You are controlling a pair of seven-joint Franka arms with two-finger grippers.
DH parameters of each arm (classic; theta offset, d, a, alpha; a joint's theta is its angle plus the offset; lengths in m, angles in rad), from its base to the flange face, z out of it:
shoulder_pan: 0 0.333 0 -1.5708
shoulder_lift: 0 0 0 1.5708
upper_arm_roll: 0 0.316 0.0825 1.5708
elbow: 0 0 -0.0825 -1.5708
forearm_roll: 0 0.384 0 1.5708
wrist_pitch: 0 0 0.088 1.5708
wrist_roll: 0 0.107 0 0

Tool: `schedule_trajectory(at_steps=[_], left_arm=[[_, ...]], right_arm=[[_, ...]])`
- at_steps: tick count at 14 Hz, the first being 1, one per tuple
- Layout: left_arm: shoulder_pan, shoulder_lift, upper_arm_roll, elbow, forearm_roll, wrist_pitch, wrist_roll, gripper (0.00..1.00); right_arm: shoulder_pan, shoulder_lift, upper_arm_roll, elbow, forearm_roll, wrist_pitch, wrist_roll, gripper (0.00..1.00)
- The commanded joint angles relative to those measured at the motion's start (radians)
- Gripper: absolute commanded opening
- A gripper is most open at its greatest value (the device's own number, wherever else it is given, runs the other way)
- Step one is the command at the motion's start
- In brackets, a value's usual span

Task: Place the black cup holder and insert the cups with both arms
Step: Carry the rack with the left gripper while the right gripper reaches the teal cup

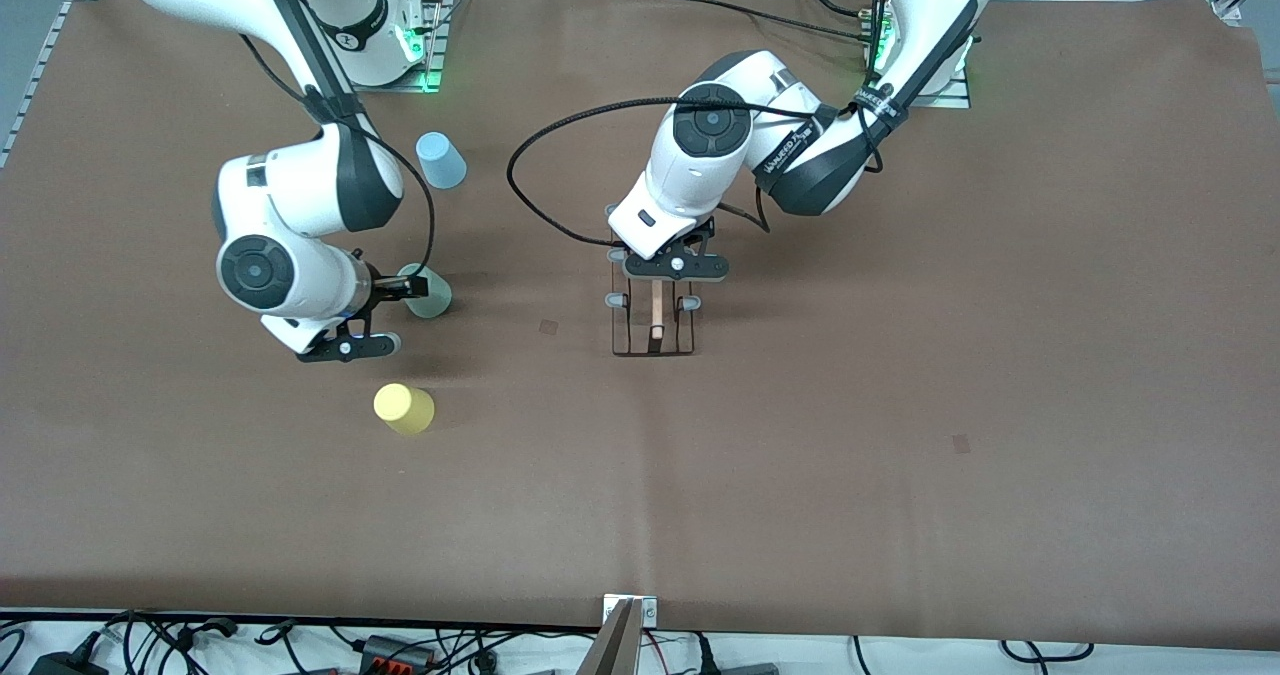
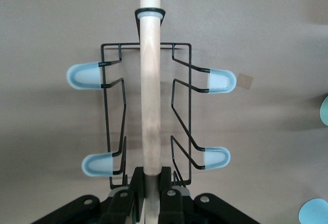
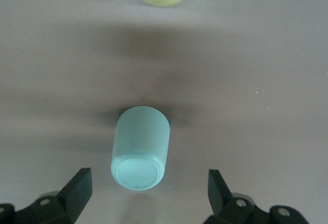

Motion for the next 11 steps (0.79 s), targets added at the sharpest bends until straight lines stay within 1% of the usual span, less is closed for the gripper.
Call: schedule_trajectory(at_steps=[1,2,3,5,9,10,11], left_arm=[[-0.010,0.011,0.007,0.035,0.027,-0.006,-0.016,0.01],[-0.011,0.012,0.004,0.035,0.043,-0.006,-0.016,0.01],[-0.013,0.015,0.002,0.035,0.066,-0.006,-0.016,0.04],[-0.013,0.026,0.002,0.035,0.077,-0.007,-0.015,0.14],[-0.007,0.022,0.000,0.037,0.075,-0.019,-0.016,0.29],[0.001,0.015,0.000,0.038,0.075,-0.026,-0.016,0.32],[0.004,0.005,0.002,0.043,0.075,-0.057,-0.015,0.32]], right_arm=[[0.005,-0.035,0.001,-0.084,0.002,0.069,0.045,1.00],[0.005,-0.035,0.001,-0.104,0.002,0.090,0.048,1.00],[0.005,-0.035,0.004,-0.120,0.005,0.109,0.053,1.00],[0.005,-0.032,0.007,-0.138,0.048,0.147,0.090,1.00],[0.008,-0.026,0.014,-0.170,0.056,0.184,0.101,1.00],[0.008,-0.025,0.014,-0.170,0.064,0.186,0.110,1.00],[0.009,-0.023,0.014,-0.170,0.074,0.186,0.110,1.00]])
